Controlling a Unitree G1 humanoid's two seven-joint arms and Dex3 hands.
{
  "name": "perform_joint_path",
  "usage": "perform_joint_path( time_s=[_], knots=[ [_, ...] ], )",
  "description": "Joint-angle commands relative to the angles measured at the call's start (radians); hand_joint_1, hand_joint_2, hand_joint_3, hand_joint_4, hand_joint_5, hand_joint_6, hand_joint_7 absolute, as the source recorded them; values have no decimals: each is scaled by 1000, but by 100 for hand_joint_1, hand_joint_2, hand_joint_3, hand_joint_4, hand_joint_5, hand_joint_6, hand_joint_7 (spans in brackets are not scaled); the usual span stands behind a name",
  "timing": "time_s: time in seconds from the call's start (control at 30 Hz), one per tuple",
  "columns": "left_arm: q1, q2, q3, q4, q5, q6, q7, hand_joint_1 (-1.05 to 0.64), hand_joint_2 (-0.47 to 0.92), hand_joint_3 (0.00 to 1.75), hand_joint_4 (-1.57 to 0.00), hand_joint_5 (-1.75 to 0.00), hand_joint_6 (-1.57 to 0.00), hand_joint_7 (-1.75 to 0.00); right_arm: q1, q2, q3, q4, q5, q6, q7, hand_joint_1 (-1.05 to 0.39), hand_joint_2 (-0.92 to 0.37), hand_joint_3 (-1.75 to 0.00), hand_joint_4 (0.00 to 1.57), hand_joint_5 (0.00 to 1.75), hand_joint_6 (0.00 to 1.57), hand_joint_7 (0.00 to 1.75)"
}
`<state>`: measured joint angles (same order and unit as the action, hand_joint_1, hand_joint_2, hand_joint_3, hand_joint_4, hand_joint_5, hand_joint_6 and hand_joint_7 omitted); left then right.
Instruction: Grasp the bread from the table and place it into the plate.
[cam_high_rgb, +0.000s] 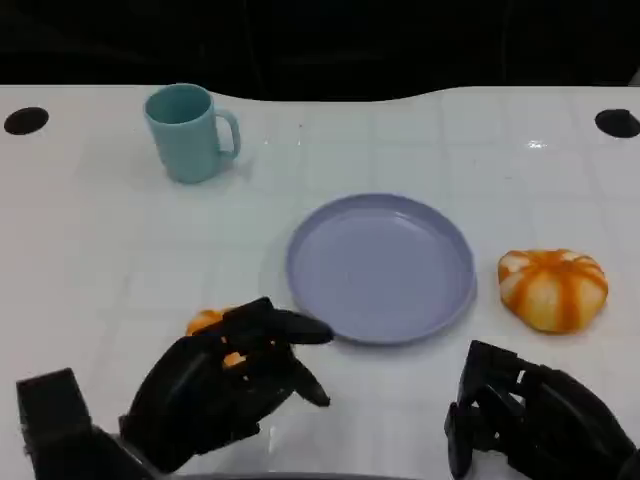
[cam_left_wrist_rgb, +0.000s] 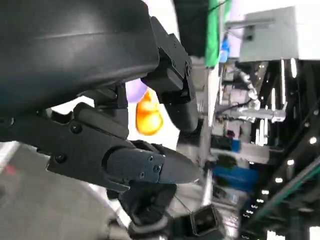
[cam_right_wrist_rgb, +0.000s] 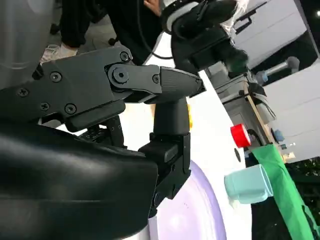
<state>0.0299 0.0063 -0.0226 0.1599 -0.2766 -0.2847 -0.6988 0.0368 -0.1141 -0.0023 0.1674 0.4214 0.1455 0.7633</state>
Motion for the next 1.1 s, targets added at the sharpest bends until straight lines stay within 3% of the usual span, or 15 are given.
perform_joint_path(
  time_s=[0.03,0.23,0.5,0.67,0.87,1.1],
  knots=[
    [-3,52,7,-29,146,-178,97,-81,92,33,-37,-93,-48,-18,6,-6,-8,-20,17,12,0,-54,-92,-42,61,175,39,174],
    [-13,115,8,-70,270,-250,199,-69,92,17,-30,-84,-44,-10,10,-10,-5,-26,15,6,4,-54,-92,-42,61,175,39,174],
    [15,239,11,-236,646,-242,384,-72,92,16,-16,-81,-37,-3,16,-10,-5,-33,19,6,8,-54,-92,-42,60,175,38,174],
    [41,291,-8,-333,876,-204,478,-76,92,14,-15,-72,-34,-1,22,-9,0,-43,8,3,-4,-55,-92,-42,59,175,38,173],
    [39,328,-69,-403,1132,-80,506,-81,92,19,-16,-60,-30,-1,20,-5,-2,-42,13,5,-5,-53,-92,-43,60,175,38,173],
    [8,288,-197,-404,1358,132,503,-81,92,10,-26,-50,-29,0,16,-8,-9,-34,18,5,0,-53,-92,-43,62,175,40,173]
  ],
)
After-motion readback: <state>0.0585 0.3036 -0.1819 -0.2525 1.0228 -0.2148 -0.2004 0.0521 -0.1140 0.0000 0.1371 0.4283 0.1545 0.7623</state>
